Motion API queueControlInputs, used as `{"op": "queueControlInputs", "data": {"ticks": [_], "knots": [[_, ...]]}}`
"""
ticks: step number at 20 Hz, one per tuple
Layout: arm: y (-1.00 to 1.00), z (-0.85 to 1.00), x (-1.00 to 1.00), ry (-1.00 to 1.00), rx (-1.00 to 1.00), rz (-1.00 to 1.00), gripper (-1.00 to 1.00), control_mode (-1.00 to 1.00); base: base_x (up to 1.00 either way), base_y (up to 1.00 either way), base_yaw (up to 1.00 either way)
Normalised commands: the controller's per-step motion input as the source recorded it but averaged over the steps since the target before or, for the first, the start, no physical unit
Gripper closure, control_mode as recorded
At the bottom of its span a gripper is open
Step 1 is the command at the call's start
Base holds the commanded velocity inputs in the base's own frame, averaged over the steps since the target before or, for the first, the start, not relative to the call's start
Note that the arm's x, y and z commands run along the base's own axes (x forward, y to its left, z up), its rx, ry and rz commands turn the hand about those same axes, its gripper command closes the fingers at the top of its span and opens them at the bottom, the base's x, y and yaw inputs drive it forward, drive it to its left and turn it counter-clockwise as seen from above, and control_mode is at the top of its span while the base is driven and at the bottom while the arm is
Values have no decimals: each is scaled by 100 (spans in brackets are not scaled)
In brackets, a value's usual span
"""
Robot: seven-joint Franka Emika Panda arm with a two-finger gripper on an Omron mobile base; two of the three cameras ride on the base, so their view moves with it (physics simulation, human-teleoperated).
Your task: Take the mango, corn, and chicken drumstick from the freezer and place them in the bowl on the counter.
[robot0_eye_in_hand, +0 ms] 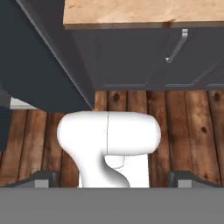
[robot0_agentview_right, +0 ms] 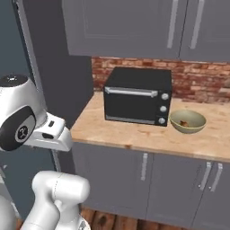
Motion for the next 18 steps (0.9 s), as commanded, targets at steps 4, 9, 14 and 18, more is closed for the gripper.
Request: {"op": "queueControlInputs", "data": {"ticks": [4,9,14,18], "knots": [[0,0,0,0,0,0,-100,100,41,92,4],[0,0,0,0,0,0,-100,100,5,86,0],[0,0,0,0,0,0,-100,100,30,71,0],[0,0,0,0,0,0,-100,100,32,64,0]]}}
